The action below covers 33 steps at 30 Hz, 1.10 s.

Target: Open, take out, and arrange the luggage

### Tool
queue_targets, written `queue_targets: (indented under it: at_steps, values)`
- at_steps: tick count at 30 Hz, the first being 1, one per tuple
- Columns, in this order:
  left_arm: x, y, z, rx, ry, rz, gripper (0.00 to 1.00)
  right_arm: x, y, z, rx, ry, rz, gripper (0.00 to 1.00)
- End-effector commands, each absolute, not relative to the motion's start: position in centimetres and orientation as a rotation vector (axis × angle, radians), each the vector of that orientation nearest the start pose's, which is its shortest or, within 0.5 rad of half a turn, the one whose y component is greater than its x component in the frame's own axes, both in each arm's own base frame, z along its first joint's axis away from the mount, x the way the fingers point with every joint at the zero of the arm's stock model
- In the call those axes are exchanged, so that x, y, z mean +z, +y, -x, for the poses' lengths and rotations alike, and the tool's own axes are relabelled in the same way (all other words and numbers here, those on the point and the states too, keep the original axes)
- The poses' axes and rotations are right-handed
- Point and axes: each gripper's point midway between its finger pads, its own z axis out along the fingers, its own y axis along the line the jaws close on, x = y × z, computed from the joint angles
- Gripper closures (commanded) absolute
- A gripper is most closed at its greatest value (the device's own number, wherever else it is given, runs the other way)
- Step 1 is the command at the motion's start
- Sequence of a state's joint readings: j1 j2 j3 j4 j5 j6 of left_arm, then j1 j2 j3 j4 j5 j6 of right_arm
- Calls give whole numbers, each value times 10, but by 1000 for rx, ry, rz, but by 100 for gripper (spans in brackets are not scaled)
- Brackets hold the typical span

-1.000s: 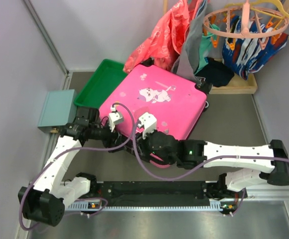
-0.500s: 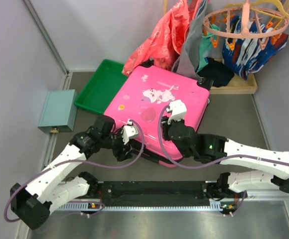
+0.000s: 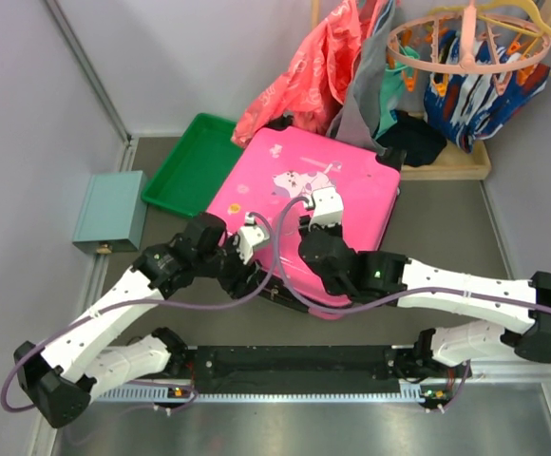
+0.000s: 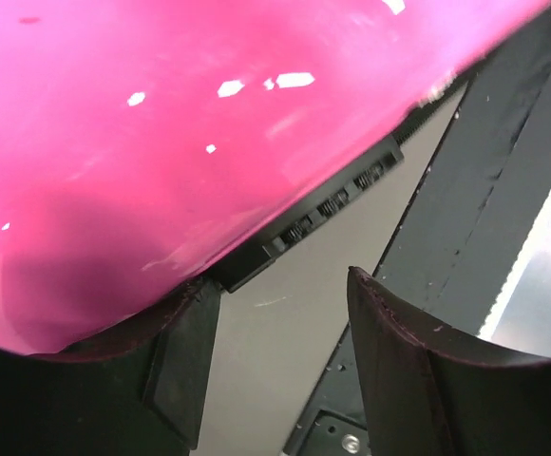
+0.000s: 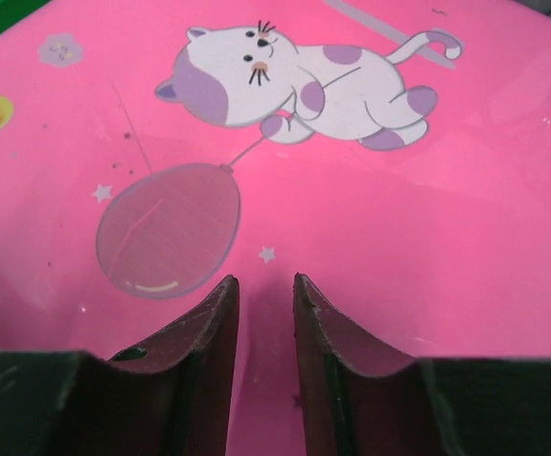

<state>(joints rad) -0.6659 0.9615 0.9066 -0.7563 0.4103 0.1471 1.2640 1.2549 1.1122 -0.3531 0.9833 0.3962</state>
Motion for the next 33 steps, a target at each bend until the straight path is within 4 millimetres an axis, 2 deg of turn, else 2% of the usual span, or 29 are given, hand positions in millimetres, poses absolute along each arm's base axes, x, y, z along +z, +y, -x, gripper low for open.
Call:
queue_targets:
  at_steps: [1, 2, 4, 5, 7, 8, 11, 13, 14, 16, 18, 20, 21, 22, 23, 25, 27, 29, 30, 31, 33]
  values:
    - [181, -231, -139, -787, 1927, -1321, 41, 288, 261, -237, 206, 1798, 142, 70]
    - [184, -237, -129, -734, 1777, -1481, 42, 292, 260, -235, 230, 1791, 137, 70]
    - [183, -232, -133, -554, 1651, -1585, 41, 291, 259, -234, 238, 1792, 142, 70]
    - [187, -232, -124, -489, 1498, -1722, 41, 293, 257, -233, 236, 1791, 140, 70]
    - [184, -220, -121, -418, 1424, -1869, 39, 293, 255, -233, 219, 1793, 161, 70]
    - [182, -218, -123, -364, 1324, -1970, 38, 294, 256, -232, 222, 1793, 174, 70]
    - [172, -211, -107, -393, 1195, -2177, 34, 295, 260, -231, 237, 1788, 221, 69]
    - [174, -215, -102, -429, 1168, -2212, 34, 292, 264, -231, 226, 1780, 275, 69]
    - [168, -214, -98, -452, 1168, -2267, 34, 290, 267, -229, 235, 1782, 313, 68]
    - [170, -211, -101, -423, 1169, -2315, 34, 285, 270, -228, 234, 1788, 371, 68]
    - [163, -193, -112, -296, 1211, -2403, 34, 275, 268, -228, 255, 1840, 389, 68]
    - [166, -179, -128, -140, 1243, -2421, 33, 268, 256, -232, 258, 1882, 361, 67]
    - [165, -167, -125, -114, 1248, -2463, 33, 268, 253, -233, 271, 1882, 346, 68]
    - [172, -162, -125, -90, 1220, -2471, 32, 263, 251, -232, 284, 1888, 352, 67]
    - [177, -159, -125, -71, 1172, -2503, 32, 272, 242, -233, 306, 1868, 320, 67]
    - [197, -168, -125, -86, 1098, -2453, 30, 274, 240, -232, 350, 1850, 326, 67]
    - [210, -183, -121, -103, 848, -2474, 28, 282, 229, -233, 371, 1825, 306, 66]
    - [220, -211, -126, -62, 667, -2413, 27, 280, 226, -230, 384, 1821, 321, 66]
    - [222, -223, -128, -46, 634, -2392, 28, 284, 222, -229, 386, 1809, 326, 66]
    - [212, -234, -132, -7, 621, -2420, 30, 281, 220, -228, 376, 1813, 338, 66]
    - [199, -253, -111, -1, 499, -2500, 31, 283, 214, -226, 363, 1803, 351, 65]
